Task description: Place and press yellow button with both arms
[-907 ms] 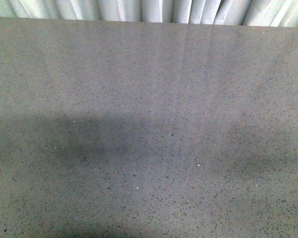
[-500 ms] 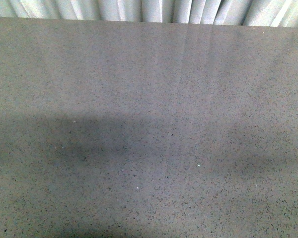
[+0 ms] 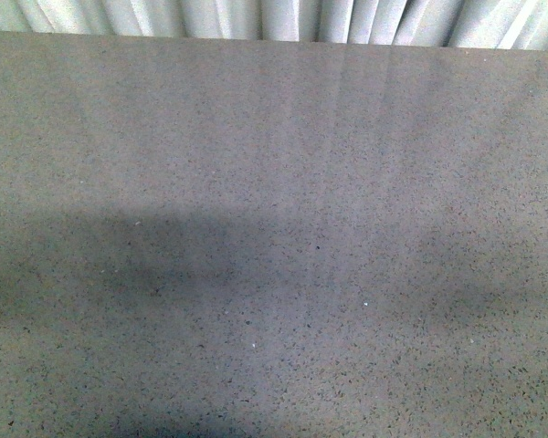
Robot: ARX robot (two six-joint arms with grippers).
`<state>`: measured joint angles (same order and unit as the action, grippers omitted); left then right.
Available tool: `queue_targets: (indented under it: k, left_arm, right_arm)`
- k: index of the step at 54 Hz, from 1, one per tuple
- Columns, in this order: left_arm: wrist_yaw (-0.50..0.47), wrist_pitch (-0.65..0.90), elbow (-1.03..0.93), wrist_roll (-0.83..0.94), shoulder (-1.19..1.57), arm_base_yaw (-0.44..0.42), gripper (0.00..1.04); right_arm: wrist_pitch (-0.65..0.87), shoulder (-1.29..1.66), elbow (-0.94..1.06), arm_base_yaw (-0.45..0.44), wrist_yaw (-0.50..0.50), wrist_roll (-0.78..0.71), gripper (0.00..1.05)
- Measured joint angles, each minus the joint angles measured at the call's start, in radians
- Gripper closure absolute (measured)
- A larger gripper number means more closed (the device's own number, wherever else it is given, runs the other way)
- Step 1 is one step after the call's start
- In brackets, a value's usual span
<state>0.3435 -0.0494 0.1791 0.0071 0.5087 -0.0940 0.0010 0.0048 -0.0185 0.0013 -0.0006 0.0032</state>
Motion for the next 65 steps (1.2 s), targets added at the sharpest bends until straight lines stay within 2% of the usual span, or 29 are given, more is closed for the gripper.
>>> queue_targets:
  k: [3,9,16,49,65]
  left_arm:
    - [-0.037,0.155,0.031,0.006,0.193,-0.020,0.09]
    - [-0.064,0.359,0.074,0.008,0.463,-0.054,0.09]
    - [-0.098,0.509,0.097,0.016,0.713,-0.092,0.09]
    - [-0.036,0.689,0.116,0.077,0.998,-0.387,0.09]
    - [-0.022,0.733,0.125,0.074,1.069,-0.438,0.09]
  right_arm:
    - [0.000,0.000,0.000,0.000,0.002,0.000,0.09]
    - [0.000,0.000,0.000,0.000,0.002,0.000,0.09]
    - [0.000,0.000,0.000,0.000,0.001,0.000,0.09]
    - [0.000,0.000,0.000,0.000,0.001,0.000,0.09]
    - [0.000,0.000,0.000,0.000,0.001,0.000,0.09]
